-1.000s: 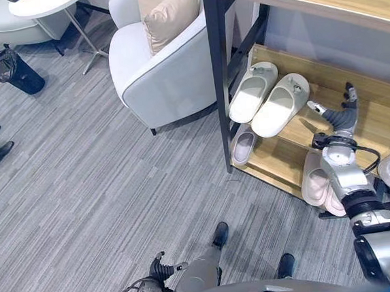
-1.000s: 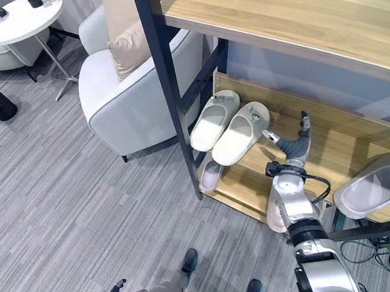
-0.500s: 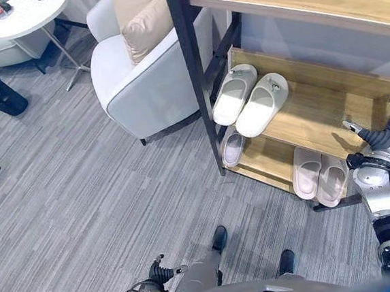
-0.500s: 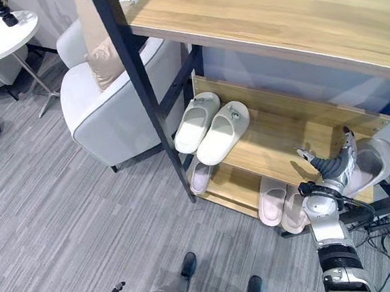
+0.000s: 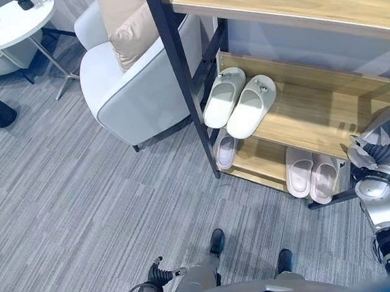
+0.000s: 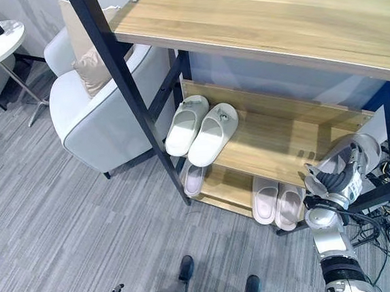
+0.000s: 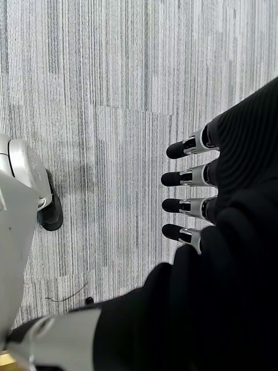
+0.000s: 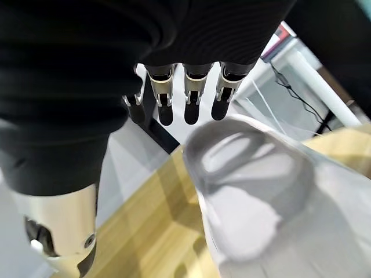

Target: Arrange the slippers neatly on the shoe rack.

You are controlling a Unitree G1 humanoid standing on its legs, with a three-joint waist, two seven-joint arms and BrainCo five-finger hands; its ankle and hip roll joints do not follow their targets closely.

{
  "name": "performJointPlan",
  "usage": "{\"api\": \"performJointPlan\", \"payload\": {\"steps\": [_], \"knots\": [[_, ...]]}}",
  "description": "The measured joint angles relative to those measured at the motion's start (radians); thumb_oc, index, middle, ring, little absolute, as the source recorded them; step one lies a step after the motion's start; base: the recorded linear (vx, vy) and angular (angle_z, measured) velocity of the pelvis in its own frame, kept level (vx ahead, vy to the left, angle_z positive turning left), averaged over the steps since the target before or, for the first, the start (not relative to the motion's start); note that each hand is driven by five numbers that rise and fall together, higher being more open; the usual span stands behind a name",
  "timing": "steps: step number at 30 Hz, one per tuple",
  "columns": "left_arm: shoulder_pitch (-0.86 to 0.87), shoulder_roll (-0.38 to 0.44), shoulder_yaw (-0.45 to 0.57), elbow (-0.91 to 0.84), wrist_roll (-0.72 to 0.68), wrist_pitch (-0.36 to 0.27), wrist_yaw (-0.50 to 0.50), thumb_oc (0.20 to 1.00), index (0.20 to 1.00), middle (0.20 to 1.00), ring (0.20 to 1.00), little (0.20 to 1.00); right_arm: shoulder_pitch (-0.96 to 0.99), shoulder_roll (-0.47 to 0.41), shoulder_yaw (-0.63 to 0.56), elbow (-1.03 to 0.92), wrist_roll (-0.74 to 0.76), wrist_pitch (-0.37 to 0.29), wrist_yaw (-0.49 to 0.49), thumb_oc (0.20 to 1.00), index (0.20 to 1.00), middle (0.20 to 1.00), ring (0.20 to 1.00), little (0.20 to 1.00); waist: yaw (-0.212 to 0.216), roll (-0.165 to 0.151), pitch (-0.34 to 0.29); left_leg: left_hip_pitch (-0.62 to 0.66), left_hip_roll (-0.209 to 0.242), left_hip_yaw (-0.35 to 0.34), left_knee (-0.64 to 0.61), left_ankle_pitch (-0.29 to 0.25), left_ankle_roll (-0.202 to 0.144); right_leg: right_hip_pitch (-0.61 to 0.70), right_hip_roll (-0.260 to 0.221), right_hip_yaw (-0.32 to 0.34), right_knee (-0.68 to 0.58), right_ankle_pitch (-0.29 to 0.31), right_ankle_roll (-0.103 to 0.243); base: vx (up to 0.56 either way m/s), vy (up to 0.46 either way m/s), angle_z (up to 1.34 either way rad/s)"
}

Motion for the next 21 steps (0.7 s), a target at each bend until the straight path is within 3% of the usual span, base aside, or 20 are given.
{"api": "performJointPlan", "payload": {"steps": [11, 21], "knots": [[0.002, 0.016, 0.000, 0.020, -0.003, 0.023, 0.016, 1.000, 1.000, 1.000, 1.000, 1.000, -0.010, 0.062, 0.071, 0.140, 0.132, -0.017, 0.052, 1.000, 1.000, 1.000, 1.000, 1.000, -0.001, -0.046, -0.047, 0.001, 0.002, 0.006, 0.000, -0.006, -0.003, -0.004, 0.000, 0.010, 0.004, 0.000, -0.001, 0.00, 0.000, -0.01], [0.009, 0.016, 0.000, 0.036, -0.004, 0.034, 0.010, 1.000, 1.000, 1.000, 1.000, 1.000, -0.058, 0.050, 0.104, 0.195, 0.312, -0.067, 0.157, 1.000, 1.000, 1.000, 1.000, 1.000, -0.002, -0.048, -0.072, 0.007, 0.005, 0.020, 0.000, -0.011, -0.004, -0.003, 0.001, 0.014, 0.000, 0.000, -0.005, 0.00, 0.002, -0.03]]}}
